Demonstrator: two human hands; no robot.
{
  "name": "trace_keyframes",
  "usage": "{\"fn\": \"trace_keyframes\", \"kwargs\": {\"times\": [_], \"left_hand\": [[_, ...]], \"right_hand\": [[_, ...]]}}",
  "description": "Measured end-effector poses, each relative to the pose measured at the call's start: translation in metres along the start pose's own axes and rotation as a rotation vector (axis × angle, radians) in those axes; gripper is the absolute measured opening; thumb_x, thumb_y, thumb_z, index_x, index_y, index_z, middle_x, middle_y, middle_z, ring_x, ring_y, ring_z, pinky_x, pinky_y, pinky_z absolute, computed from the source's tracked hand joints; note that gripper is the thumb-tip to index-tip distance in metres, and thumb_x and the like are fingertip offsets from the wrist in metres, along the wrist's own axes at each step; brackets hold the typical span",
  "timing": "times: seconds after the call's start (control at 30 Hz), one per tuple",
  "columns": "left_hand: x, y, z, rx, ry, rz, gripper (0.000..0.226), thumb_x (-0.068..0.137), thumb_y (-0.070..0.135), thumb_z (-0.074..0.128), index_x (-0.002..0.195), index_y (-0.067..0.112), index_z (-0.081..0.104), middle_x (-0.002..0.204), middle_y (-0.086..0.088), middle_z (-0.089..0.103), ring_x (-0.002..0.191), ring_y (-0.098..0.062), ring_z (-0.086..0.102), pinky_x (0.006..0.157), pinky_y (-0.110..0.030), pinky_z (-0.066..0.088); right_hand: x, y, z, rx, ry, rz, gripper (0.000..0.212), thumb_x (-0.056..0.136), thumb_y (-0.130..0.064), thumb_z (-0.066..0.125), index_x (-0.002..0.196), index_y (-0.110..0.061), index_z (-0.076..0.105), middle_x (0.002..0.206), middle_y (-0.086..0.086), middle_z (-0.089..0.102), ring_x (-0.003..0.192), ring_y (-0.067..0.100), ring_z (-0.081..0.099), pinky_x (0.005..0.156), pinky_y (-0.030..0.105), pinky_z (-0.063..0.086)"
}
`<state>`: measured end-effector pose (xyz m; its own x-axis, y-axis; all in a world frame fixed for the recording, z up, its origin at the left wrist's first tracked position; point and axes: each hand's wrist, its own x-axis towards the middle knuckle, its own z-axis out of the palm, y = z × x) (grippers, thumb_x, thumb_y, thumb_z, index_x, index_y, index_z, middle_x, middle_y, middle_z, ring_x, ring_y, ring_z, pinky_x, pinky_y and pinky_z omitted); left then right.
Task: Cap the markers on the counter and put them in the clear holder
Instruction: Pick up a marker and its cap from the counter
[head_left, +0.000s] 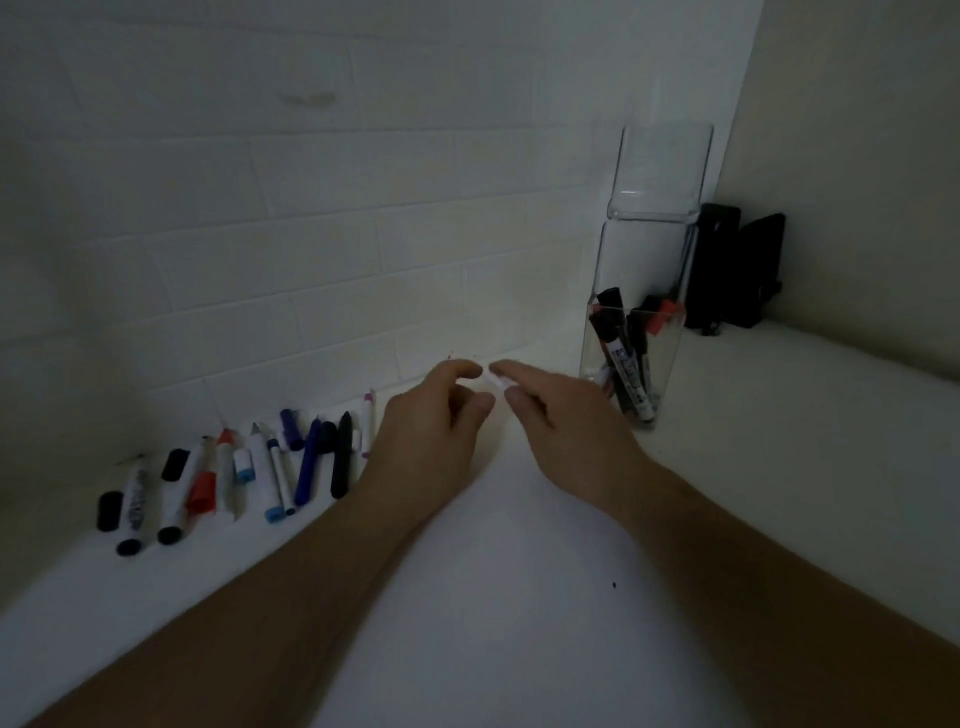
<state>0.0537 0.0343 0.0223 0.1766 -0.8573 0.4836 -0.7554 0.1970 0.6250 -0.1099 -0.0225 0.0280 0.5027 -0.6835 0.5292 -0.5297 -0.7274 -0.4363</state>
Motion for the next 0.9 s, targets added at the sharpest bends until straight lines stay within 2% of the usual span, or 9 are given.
{"fn": "trace_keyframes", "kwargs": {"times": [0.1, 0.13, 0.23, 0.3, 0.4, 0.53, 0.63, 0.8, 0.9], "left_hand": [[-0.005, 0.002, 0.004, 0.002, -0.067, 0.096, 0.030, 0.097, 0.029, 0.058, 0.126, 0.033, 0.050, 0.091, 0.014, 0.068, 0.082, 0.002, 0.060, 0.078, -0.020, 0.048], [-0.006, 0.001, 0.007, 0.042, -0.105, 0.146, 0.031, 0.096, 0.028, 0.057, 0.126, 0.034, 0.050, 0.092, 0.015, 0.066, 0.085, 0.001, 0.059, 0.081, -0.023, 0.048], [-0.007, 0.000, 0.014, 0.124, -0.193, 0.282, 0.028, 0.095, 0.026, 0.056, 0.123, 0.033, 0.057, 0.098, 0.016, 0.064, 0.093, -0.006, 0.056, 0.087, -0.026, 0.045], [-0.009, -0.003, 0.017, 0.138, -0.205, 0.361, 0.025, 0.094, 0.024, 0.057, 0.117, 0.031, 0.063, 0.101, 0.014, 0.066, 0.095, -0.009, 0.055, 0.088, -0.026, 0.044], [-0.011, -0.006, 0.021, 0.159, -0.202, 0.436, 0.022, 0.094, 0.023, 0.059, 0.112, 0.030, 0.068, 0.104, 0.013, 0.067, 0.097, -0.009, 0.054, 0.089, -0.022, 0.042], [-0.011, -0.003, 0.020, 0.168, -0.220, 0.515, 0.016, 0.095, 0.027, 0.060, 0.105, 0.027, 0.072, 0.104, 0.011, 0.069, 0.096, -0.009, 0.053, 0.091, -0.021, 0.040], [-0.012, -0.002, 0.019, 0.176, -0.202, 0.554, 0.013, 0.093, 0.025, 0.063, 0.102, 0.025, 0.074, 0.100, 0.009, 0.069, 0.093, -0.009, 0.054, 0.089, -0.016, 0.037], [-0.013, -0.003, 0.018, 0.161, -0.201, 0.545, 0.014, 0.093, 0.026, 0.064, 0.103, 0.027, 0.074, 0.101, 0.012, 0.070, 0.094, -0.007, 0.054, 0.090, -0.014, 0.036], [-0.012, -0.005, 0.018, 0.169, -0.216, 0.540, 0.016, 0.094, 0.030, 0.060, 0.104, 0.029, 0.073, 0.102, 0.013, 0.068, 0.096, -0.006, 0.053, 0.091, -0.021, 0.041]], "right_hand": [[0.015, -0.014, -0.026, 0.114, 0.235, 0.022, 0.034, 0.108, -0.029, 0.039, 0.137, -0.023, 0.056, 0.082, -0.003, 0.066, 0.064, 0.000, 0.058, 0.056, 0.014, 0.046], [0.024, -0.018, -0.039, 0.162, 0.317, 0.022, 0.029, 0.108, -0.026, 0.041, 0.130, -0.021, 0.058, 0.079, -0.006, 0.062, 0.060, 0.001, 0.056, 0.051, 0.014, 0.042], [0.050, -0.023, -0.084, 0.186, 0.462, -0.036, 0.013, 0.105, -0.023, 0.046, 0.116, -0.023, 0.052, 0.092, -0.011, 0.060, 0.074, 0.002, 0.058, 0.061, 0.016, 0.046], [0.062, -0.017, -0.110, 0.061, 0.484, -0.119, 0.006, 0.104, -0.021, 0.049, 0.109, -0.019, 0.052, 0.094, -0.005, 0.060, 0.078, 0.005, 0.056, 0.069, 0.020, 0.046], [0.069, 0.005, -0.128, -0.309, 0.342, -0.180, 0.012, 0.104, -0.023, 0.051, 0.105, -0.012, 0.056, 0.095, 0.004, 0.060, 0.083, 0.016, 0.057, 0.075, 0.031, 0.050], [0.064, 0.037, -0.127, -0.509, 0.224, -0.115, 0.014, 0.101, -0.024, 0.056, 0.111, -0.015, 0.056, 0.095, 0.005, 0.066, 0.085, 0.024, 0.064, 0.074, 0.035, 0.051], [0.055, 0.049, -0.125, -0.528, 0.187, -0.021, 0.034, 0.100, -0.024, 0.057, 0.132, -0.022, 0.044, 0.089, 0.006, 0.070, 0.073, 0.023, 0.067, 0.065, 0.037, 0.057], [0.045, 0.052, -0.123, -0.537, 0.111, 0.168, 0.018, 0.107, -0.026, 0.039, 0.118, -0.022, 0.052, 0.082, 0.007, 0.066, 0.064, 0.021, 0.061, 0.062, 0.041, 0.058], [0.040, 0.049, -0.123, -0.512, 0.020, 0.209, 0.025, 0.106, -0.017, 0.039, 0.116, -0.020, 0.061, 0.096, 0.008, 0.068, 0.078, 0.023, 0.064, 0.073, 0.040, 0.057]]}}
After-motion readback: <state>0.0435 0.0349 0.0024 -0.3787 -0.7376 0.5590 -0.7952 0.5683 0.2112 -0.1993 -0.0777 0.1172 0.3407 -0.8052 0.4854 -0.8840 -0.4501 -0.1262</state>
